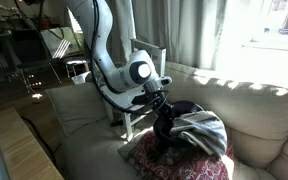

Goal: Put the striped grey and white towel inside the black hat and then put the black hat on the maroon fleece

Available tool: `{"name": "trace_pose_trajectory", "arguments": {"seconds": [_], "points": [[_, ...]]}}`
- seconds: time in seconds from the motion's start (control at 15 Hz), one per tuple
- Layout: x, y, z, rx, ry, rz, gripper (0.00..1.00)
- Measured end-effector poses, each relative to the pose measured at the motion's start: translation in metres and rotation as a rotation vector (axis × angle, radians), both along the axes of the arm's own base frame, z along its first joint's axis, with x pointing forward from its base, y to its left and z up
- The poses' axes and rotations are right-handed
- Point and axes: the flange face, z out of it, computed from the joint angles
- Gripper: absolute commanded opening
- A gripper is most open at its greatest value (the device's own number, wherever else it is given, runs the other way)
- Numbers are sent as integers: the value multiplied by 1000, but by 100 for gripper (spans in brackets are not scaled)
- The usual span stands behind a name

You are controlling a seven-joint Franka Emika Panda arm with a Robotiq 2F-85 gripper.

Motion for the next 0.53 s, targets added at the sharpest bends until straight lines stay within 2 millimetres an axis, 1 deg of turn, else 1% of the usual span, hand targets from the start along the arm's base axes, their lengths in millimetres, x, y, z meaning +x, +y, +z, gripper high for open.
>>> {"name": "trace_pose_trajectory", "arguments": {"seconds": [0.2,0.27,0.4,0.47,0.53], "points": [[3,-1,1,-7,5,-4,69],[5,-4,5,-12,5,-9,77],[9,-10,16,-26,4,-21,90],[10,-13,22,-30,12,-26,98],[11,-14,27,-30,27,-29,100]]}}
